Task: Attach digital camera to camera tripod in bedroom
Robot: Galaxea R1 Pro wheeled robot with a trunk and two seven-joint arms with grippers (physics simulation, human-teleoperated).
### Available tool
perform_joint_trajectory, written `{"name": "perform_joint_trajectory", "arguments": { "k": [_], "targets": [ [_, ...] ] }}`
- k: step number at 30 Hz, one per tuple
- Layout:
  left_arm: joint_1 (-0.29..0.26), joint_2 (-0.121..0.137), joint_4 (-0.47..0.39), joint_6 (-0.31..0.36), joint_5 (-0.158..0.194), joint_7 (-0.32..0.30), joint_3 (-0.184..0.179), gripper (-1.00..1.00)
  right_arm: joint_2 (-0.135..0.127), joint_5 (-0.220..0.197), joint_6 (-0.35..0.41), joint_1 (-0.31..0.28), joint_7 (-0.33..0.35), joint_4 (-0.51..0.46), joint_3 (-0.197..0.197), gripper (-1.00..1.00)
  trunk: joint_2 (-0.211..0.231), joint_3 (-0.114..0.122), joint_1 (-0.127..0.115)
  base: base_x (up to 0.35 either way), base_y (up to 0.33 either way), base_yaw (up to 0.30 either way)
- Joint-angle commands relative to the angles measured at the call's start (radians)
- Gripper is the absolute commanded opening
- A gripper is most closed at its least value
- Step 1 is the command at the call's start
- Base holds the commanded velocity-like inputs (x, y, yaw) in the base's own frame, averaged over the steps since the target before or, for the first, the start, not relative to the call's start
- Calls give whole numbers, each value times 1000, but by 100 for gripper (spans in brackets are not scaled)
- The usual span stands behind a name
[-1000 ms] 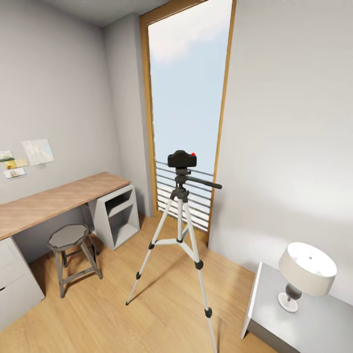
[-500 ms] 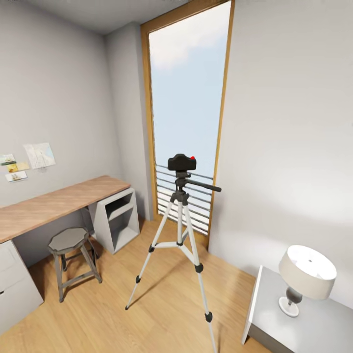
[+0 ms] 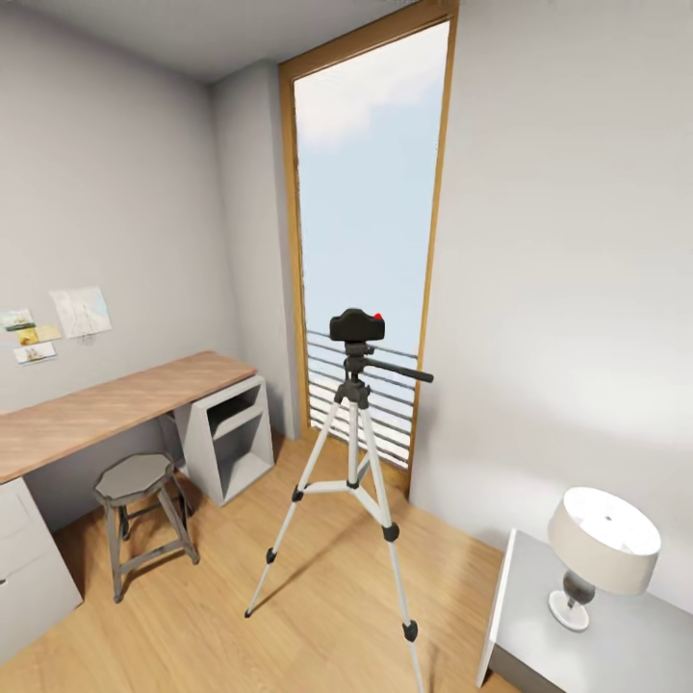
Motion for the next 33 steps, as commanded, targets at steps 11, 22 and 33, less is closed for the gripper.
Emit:
{"name": "perform_joint_trajectory", "arguments": {
  "k": [11, 22, 33],
  "targets": [
    [0, 0, -1, 2, 7, 4, -8, 100, 0, 5, -6, -1, 4, 3, 7, 100, -1, 17, 0, 0, 0, 0],
    [0, 0, -1, 2, 7, 4, -8, 100, 0, 5, -6, -1, 3, 3, 6, 100, -1, 35, 0, 0, 0, 0],
    [0, 0, -1, 2, 7, 4, -8, 100, 0, 5, 2, -1, 3, 3, 7, 100, -1, 40, 0, 0, 0, 0]
  ]
}}
